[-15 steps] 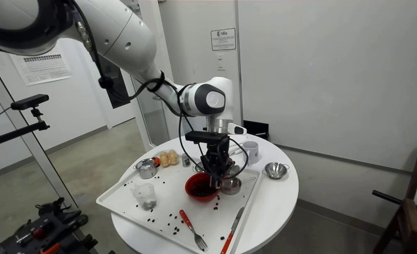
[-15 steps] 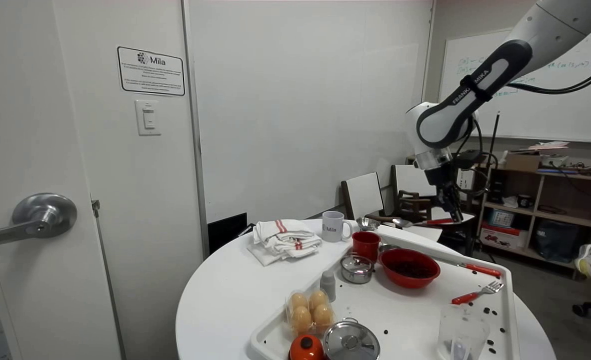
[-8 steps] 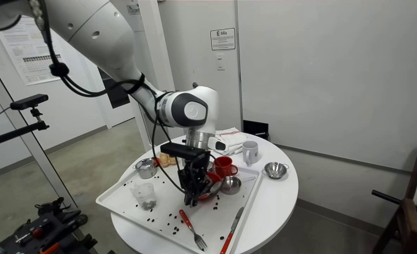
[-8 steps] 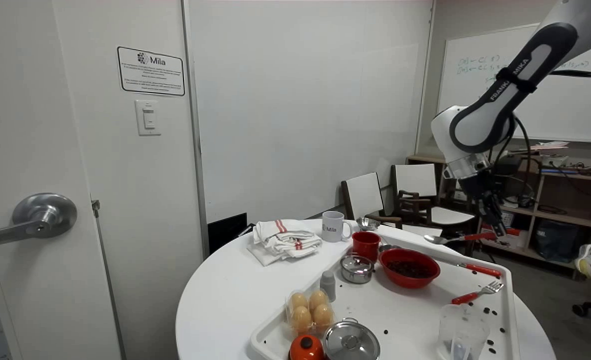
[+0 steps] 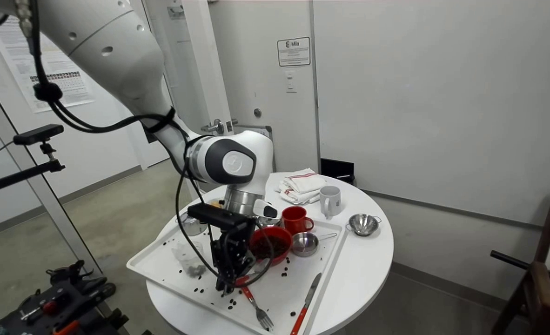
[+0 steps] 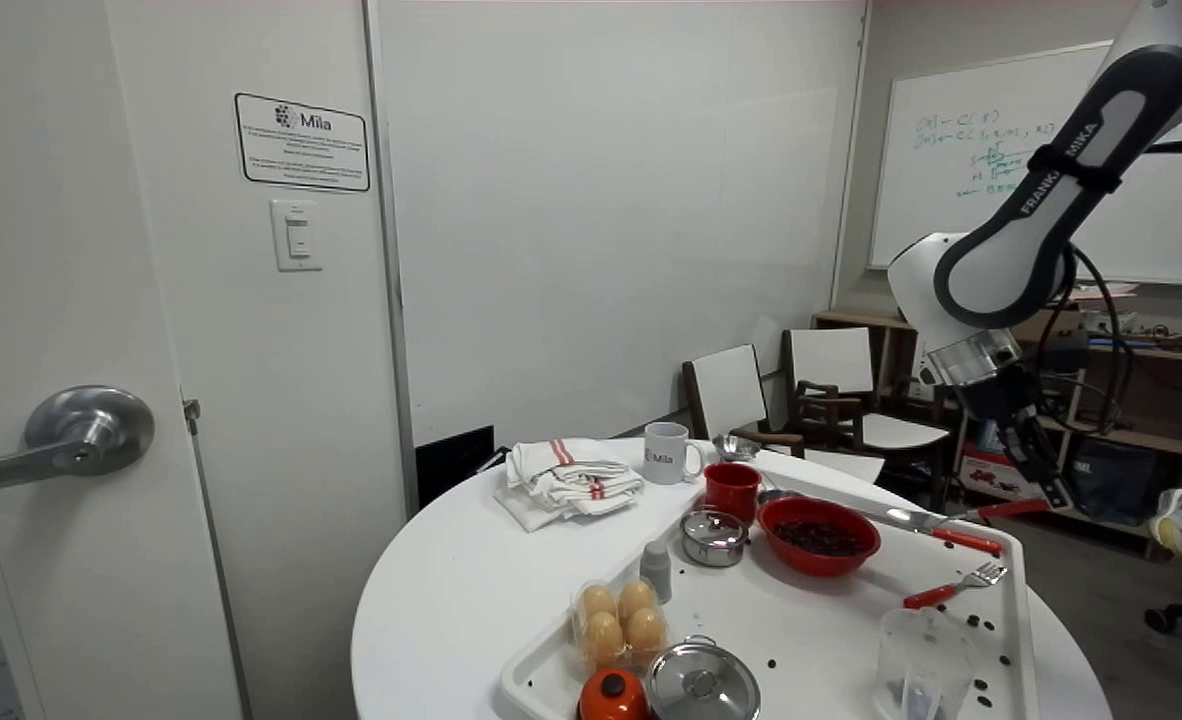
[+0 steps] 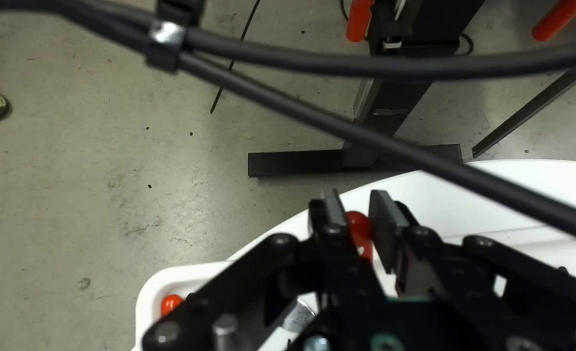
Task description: Take the spoon and use it to stir the contents in the orange bowl then place the spoon on the table
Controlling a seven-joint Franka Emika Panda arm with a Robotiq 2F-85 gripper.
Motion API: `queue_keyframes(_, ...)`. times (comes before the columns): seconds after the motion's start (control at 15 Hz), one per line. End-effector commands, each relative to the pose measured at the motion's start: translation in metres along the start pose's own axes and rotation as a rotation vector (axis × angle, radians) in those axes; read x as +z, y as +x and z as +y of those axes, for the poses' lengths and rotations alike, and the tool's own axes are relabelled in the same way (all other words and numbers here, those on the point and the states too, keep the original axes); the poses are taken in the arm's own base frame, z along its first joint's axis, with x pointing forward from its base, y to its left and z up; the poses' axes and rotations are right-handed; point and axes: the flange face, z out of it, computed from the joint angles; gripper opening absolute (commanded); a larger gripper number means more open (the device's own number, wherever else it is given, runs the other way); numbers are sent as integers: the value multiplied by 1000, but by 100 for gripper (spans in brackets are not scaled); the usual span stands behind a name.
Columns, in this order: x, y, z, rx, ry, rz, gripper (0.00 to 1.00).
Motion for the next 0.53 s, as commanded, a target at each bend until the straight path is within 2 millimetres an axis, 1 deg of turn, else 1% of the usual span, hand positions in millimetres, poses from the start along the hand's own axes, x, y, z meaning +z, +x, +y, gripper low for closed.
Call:
queue_keyframes(0.0, 8, 16, 1, -13, 23, 23, 7)
queue_keyframes(0.47, 38, 52, 17, -10, 91, -11, 7)
